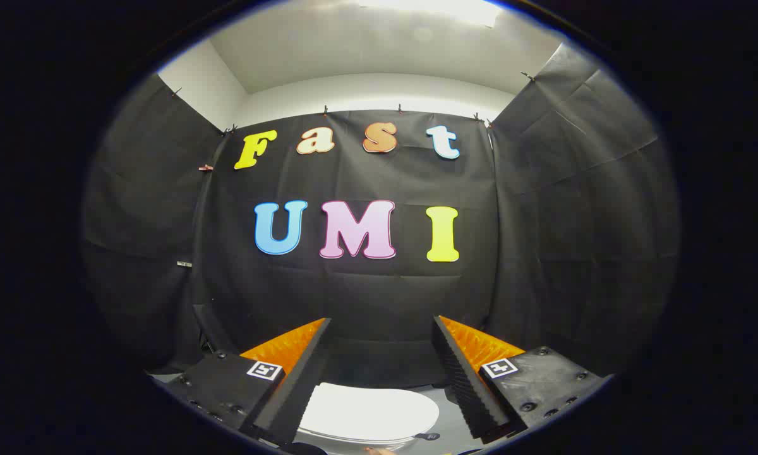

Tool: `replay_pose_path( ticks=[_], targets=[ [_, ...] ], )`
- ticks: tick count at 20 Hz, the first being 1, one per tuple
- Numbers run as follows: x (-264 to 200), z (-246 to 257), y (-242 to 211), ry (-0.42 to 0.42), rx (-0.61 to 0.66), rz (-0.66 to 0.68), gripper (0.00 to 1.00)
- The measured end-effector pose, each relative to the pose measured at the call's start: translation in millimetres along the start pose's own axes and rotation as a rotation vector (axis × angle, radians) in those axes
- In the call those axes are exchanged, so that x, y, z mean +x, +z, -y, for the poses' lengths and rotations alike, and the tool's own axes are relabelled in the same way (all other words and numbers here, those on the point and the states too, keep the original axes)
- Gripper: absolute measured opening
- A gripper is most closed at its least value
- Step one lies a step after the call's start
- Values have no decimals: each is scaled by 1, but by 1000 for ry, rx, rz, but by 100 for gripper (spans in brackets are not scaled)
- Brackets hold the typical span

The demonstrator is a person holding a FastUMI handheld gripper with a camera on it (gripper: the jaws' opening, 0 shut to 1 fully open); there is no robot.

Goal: Open the toilet lid.

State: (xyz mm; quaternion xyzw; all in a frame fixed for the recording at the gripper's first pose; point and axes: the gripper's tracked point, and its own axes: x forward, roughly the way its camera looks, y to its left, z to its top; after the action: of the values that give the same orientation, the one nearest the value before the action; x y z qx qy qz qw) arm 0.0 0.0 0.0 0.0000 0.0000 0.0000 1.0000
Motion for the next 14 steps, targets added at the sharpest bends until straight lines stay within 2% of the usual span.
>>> replay_pose_path(
  ticks=[14],
  targets=[
    [-4, -5, 5, 13, -1, 6, 99]
  ],
)
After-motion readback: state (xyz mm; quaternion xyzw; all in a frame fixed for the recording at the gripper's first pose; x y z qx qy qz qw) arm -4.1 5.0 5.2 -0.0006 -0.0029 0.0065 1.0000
